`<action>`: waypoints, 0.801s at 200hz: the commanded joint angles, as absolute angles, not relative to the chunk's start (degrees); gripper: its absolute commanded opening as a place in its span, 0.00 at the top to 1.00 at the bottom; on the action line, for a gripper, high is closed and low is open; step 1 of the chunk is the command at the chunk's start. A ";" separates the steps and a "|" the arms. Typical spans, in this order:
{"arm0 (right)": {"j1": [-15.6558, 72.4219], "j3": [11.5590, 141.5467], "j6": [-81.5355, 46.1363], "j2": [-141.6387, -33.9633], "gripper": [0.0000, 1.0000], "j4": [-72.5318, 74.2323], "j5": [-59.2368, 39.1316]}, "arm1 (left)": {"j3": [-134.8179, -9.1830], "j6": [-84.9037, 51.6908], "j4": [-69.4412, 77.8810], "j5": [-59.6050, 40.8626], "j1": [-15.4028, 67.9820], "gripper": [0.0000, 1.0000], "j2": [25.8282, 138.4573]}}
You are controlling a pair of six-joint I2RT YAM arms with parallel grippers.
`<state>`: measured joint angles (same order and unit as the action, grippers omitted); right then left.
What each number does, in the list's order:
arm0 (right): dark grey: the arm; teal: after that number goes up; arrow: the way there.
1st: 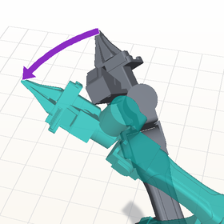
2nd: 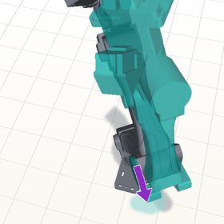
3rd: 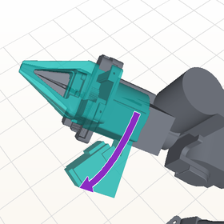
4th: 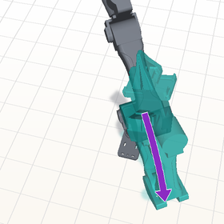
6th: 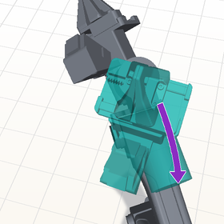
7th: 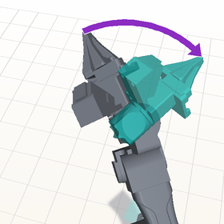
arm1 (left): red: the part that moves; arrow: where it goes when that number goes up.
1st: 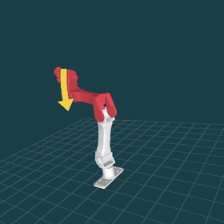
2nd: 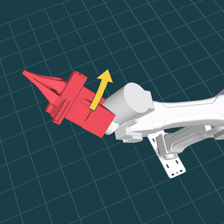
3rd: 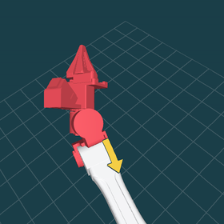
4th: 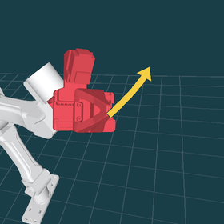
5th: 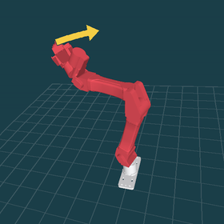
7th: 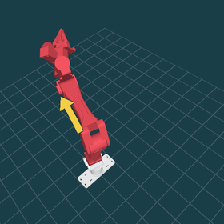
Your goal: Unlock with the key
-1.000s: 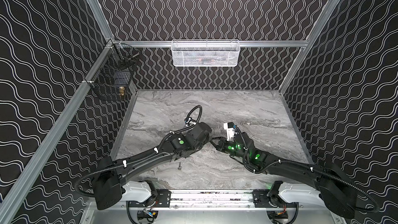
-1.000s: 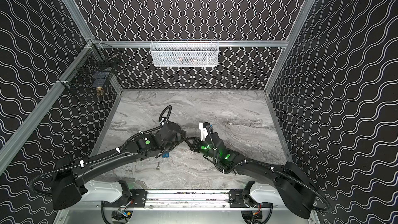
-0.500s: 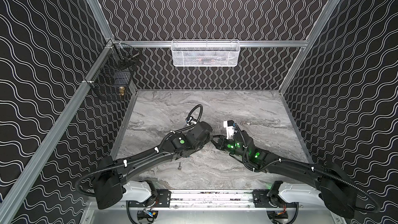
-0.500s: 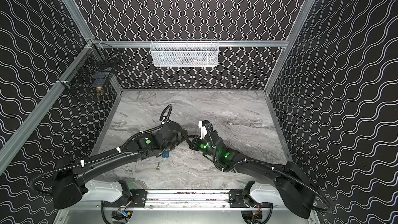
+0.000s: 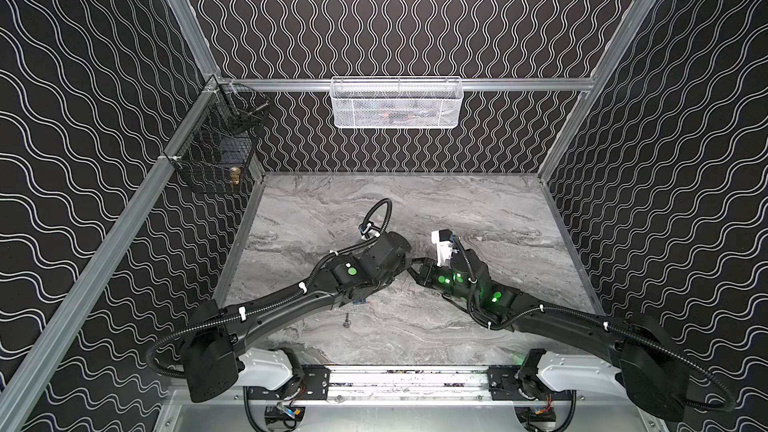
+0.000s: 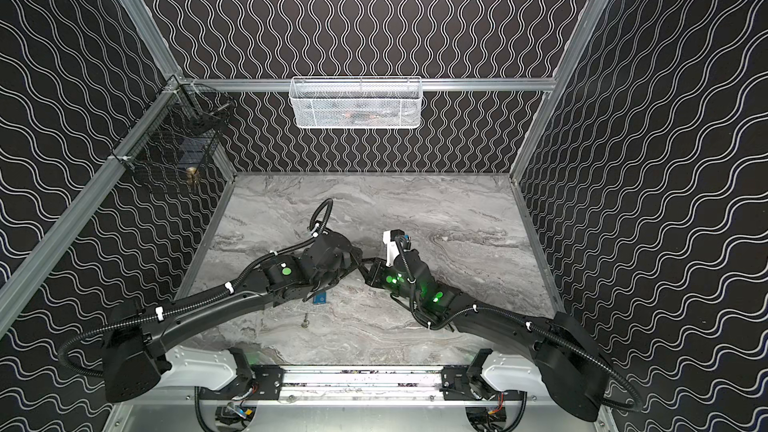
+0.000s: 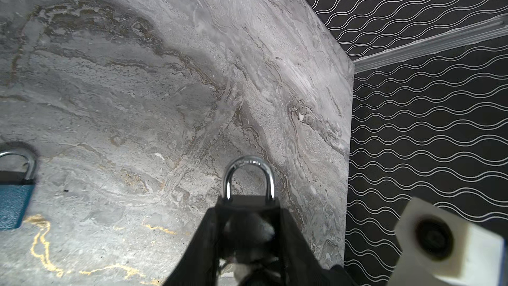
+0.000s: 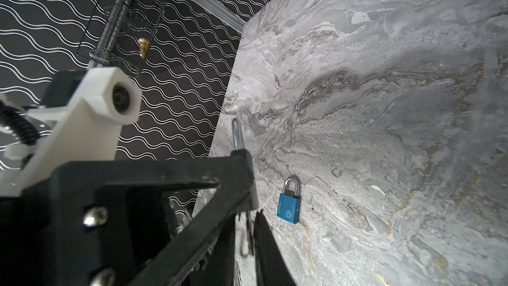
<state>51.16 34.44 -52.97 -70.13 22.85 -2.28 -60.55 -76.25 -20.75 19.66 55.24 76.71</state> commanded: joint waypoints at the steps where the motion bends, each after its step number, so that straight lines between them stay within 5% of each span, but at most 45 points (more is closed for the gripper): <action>1: 51.24 35.33 -53.44 -70.58 0.84 22.21 -1.69 | -60.84 -76.10 -20.00 20.96 55.31 1.00 76.12; 57: 51.24 34.54 -56.33 -71.04 1.00 25.45 -3.13 | -59.94 -77.00 -16.52 18.38 55.28 1.00 74.76; 160: 50.80 33.17 -69.46 -69.63 1.00 39.14 -6.87 | -56.44 -80.74 -11.57 15.39 55.28 1.00 72.04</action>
<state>50.92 32.71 -64.77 -69.89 30.00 -5.08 -56.84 -78.39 -15.18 18.39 55.18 72.38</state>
